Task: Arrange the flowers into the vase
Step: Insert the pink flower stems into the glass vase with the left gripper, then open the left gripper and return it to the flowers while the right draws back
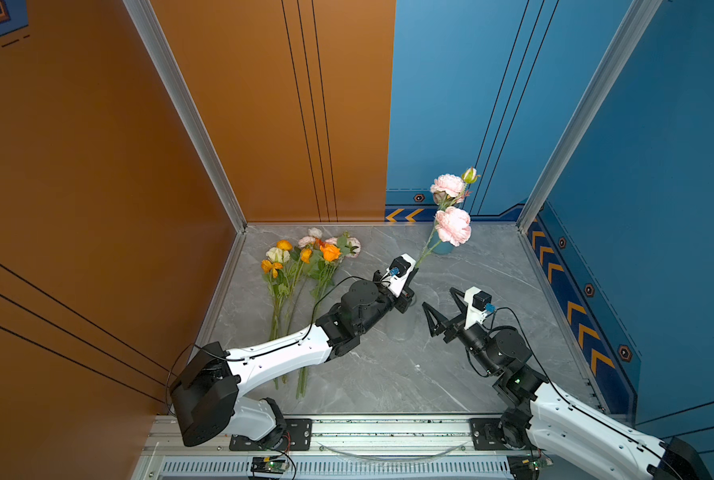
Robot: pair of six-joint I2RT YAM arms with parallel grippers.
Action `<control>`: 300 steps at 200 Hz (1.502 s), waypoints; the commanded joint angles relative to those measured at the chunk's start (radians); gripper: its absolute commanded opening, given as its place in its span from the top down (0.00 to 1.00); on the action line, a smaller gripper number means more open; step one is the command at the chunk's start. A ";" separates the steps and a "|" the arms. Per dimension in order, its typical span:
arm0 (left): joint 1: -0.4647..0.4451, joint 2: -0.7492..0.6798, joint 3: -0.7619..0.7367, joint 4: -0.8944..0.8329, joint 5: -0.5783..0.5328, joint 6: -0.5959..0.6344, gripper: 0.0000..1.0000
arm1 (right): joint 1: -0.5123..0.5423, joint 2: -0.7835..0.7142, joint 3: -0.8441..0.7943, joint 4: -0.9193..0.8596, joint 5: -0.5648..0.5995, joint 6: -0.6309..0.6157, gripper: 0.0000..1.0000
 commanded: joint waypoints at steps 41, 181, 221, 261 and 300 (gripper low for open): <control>0.004 -0.015 -0.088 0.052 -0.012 -0.073 0.98 | 0.035 0.031 0.021 0.047 -0.048 -0.026 0.00; -0.026 -0.068 -0.161 0.052 -0.067 -0.102 0.80 | 0.057 0.070 0.031 0.048 -0.046 -0.045 0.00; -0.040 -0.139 -0.194 0.043 -0.137 -0.097 0.70 | 0.063 0.088 0.051 0.011 -0.035 -0.039 0.00; -0.001 -0.260 -0.046 -0.541 -0.464 -0.261 0.52 | 0.126 0.096 0.085 -0.039 -0.027 -0.098 0.00; 0.233 -0.278 0.080 -1.188 -0.459 -0.501 0.51 | 0.255 0.129 0.117 -0.065 0.031 -0.203 0.00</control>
